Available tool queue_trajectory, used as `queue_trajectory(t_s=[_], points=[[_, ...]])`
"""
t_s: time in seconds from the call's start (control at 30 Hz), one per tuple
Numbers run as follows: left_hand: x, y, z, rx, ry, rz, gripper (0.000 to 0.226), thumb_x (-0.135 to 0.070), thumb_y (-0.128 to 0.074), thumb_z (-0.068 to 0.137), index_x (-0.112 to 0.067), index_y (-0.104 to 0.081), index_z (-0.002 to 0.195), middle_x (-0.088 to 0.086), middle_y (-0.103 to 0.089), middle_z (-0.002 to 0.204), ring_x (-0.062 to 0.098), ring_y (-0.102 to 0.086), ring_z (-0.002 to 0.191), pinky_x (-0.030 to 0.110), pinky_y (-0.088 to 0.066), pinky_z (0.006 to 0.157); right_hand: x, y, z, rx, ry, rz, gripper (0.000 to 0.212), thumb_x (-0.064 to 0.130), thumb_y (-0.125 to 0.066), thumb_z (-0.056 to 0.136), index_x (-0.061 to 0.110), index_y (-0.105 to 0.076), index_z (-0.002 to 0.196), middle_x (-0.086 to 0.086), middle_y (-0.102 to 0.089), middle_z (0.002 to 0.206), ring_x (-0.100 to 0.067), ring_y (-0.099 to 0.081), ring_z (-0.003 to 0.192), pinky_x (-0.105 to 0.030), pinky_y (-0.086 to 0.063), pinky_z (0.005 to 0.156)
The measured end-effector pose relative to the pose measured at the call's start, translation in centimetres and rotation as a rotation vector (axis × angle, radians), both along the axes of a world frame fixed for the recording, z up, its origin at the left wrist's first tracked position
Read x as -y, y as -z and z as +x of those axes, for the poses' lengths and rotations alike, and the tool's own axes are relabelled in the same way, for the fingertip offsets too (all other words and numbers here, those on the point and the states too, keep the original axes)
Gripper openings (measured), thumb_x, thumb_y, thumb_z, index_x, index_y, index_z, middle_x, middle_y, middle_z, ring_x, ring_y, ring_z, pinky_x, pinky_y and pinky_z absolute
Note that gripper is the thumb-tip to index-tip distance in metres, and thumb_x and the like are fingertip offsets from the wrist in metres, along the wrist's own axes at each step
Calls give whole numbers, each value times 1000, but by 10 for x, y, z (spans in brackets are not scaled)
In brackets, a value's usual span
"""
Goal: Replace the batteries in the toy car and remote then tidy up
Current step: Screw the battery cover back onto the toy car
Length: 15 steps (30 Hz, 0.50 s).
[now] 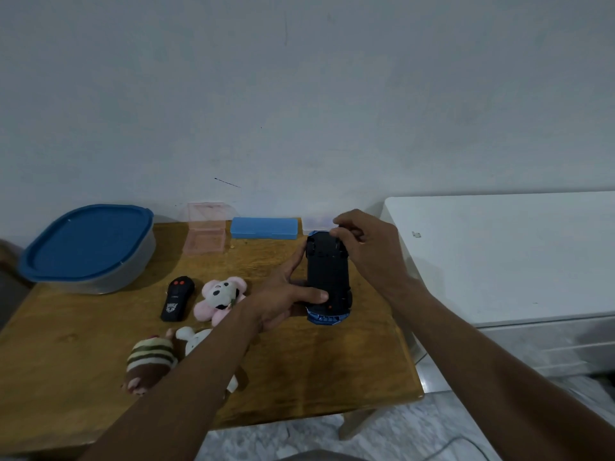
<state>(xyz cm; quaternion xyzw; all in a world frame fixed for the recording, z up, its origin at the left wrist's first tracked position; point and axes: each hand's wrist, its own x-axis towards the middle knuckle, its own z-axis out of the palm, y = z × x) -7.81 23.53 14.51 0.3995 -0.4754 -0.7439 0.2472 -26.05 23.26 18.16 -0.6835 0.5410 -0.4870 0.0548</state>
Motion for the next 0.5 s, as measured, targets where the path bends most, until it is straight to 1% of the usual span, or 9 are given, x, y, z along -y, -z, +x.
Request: queue_trajectory(t_s=[0.07,0.13,0.17,0.2,0.3,0.33,0.4,0.43,0.5], points=[[0,1,1,5,-3,1,104,14,-67,78,-48,-20,147,17,-69,117,32,-67,108,47,-57,84,-1,0,0,-13,-14,-27,11,15,-69,86,6,-70,92,-2,-72,80,-12,-68,72,-24,-57,67],[1,3,2,6,-2,0,105,13,-68,77,-49,-20,147,17,-69,117,33,-65,110,51,-54,89,-3,0,0,-22,-39,-46,10,11,-68,86,4,-70,93,-4,-73,81,-12,-69,73,-18,-56,69],[1,4,2,5,3,-2,105,13,-68,77,-49,-21,147,17,-68,118,33,-65,111,54,-52,92,-3,0,0,-20,-40,-43,8,9,-68,86,4,-70,91,-4,-72,80,-13,-69,73,-18,-56,69],[1,5,2,4,8,-6,105,13,-69,77,-49,-21,147,17,-68,118,33,-65,111,55,-51,93,-2,1,0,-18,-32,-35,6,9,-68,86,4,-69,89,-3,-72,78,-13,-68,71,-21,-57,67],[0,5,3,7,8,-16,104,12,-69,77,-48,-22,147,17,-68,118,32,-65,111,55,-52,93,2,2,-1,-6,2,-7,12,18,-70,84,7,-66,82,-2,-69,73,-16,-66,68,-35,-56,62],[0,5,3,3,3,-11,104,12,-69,77,-48,-22,147,16,-69,118,32,-65,110,53,-53,92,2,1,0,-12,0,-10,13,20,-70,85,7,-67,82,-2,-70,74,-16,-66,68,-36,-56,62],[0,6,3,-3,-7,0,104,13,-69,77,-48,-22,147,16,-69,118,32,-66,110,51,-54,90,-1,1,1,-36,-22,-31,14,20,-69,86,6,-68,87,-2,-71,77,-13,-68,70,-31,-58,64],[1,6,3,-5,-9,2,104,13,-69,77,-48,-22,147,16,-69,118,32,-66,110,52,-54,90,-2,0,2,-47,-28,-42,13,17,-68,86,5,-69,90,-3,-71,78,-12,-68,70,-29,-58,64],[1,5,3,-7,-8,5,104,13,-68,77,-49,-21,147,17,-68,118,33,-65,110,52,-53,90,-3,1,3,-59,-11,-48,8,12,-66,87,5,-69,91,-3,-71,76,-12,-67,68,-30,-57,63]])
